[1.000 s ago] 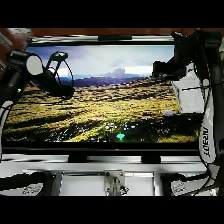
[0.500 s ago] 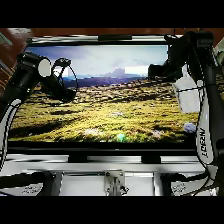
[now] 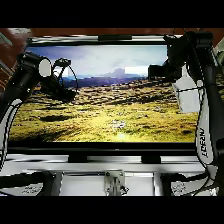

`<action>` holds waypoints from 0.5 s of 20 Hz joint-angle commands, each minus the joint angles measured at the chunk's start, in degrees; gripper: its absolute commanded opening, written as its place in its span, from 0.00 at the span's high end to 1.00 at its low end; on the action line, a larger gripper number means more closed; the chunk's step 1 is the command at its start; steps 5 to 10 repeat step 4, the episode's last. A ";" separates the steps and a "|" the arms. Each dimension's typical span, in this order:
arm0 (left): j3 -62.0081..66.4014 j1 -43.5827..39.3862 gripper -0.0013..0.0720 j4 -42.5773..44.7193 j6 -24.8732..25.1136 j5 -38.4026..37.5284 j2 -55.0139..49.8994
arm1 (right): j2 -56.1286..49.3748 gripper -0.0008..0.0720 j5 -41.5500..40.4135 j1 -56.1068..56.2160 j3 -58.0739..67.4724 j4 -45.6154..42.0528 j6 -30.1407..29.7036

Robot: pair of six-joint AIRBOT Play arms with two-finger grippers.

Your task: Fold the shirts.

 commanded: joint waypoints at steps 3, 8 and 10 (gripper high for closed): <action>0.02 0.00 0.42 0.00 -0.04 -0.02 0.00 | -0.02 0.06 0.09 -0.02 0.00 0.02 0.02; 0.02 0.00 0.42 0.00 -0.02 -0.04 0.00 | -0.02 0.06 0.09 -0.04 0.00 0.02 0.02; 0.02 0.00 0.42 0.00 -0.02 -0.04 0.00 | -0.02 0.06 0.09 -0.04 0.00 0.02 0.02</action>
